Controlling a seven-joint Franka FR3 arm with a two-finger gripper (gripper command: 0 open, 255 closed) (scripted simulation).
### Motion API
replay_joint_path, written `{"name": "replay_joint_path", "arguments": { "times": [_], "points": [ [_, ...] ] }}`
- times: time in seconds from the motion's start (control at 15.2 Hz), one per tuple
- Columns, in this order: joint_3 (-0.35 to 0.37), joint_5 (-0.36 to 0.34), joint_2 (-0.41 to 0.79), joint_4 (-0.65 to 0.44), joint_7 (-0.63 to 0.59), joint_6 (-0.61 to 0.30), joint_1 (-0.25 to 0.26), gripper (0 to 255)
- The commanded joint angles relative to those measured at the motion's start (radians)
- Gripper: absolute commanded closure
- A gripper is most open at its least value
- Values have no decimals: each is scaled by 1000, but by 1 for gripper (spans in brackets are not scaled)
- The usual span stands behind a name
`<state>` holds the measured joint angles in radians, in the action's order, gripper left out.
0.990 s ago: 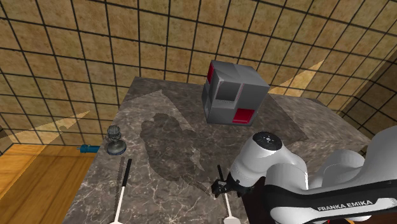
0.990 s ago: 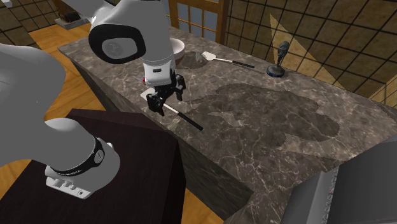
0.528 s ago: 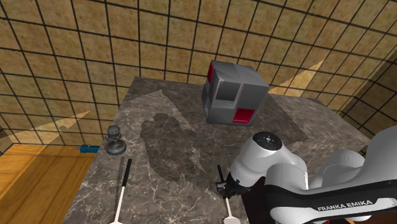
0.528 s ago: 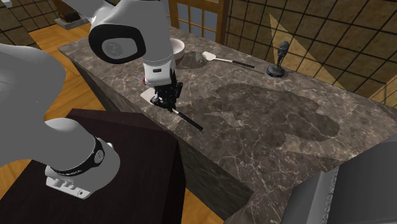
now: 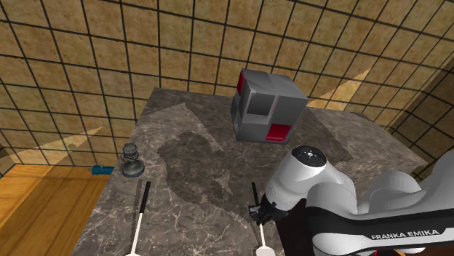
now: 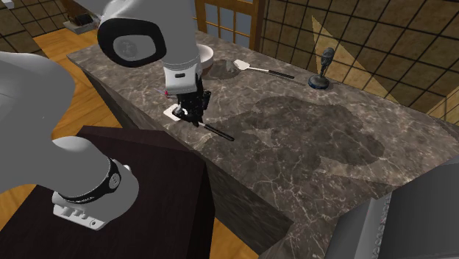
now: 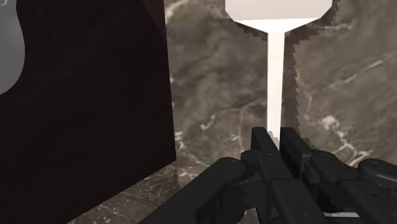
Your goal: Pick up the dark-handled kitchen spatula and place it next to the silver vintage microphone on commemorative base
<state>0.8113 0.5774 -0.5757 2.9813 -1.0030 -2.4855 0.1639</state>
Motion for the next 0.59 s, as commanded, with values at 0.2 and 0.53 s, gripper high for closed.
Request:
{"name": "replay_joint_path", "arguments": {
  "times": [0.2, 0.53],
  "points": [
    [-51, -20, -100, -22, 3, 122, 21, 255],
    [-98, -49, -183, -49, 4, 231, 32, 255]
  ]
}}
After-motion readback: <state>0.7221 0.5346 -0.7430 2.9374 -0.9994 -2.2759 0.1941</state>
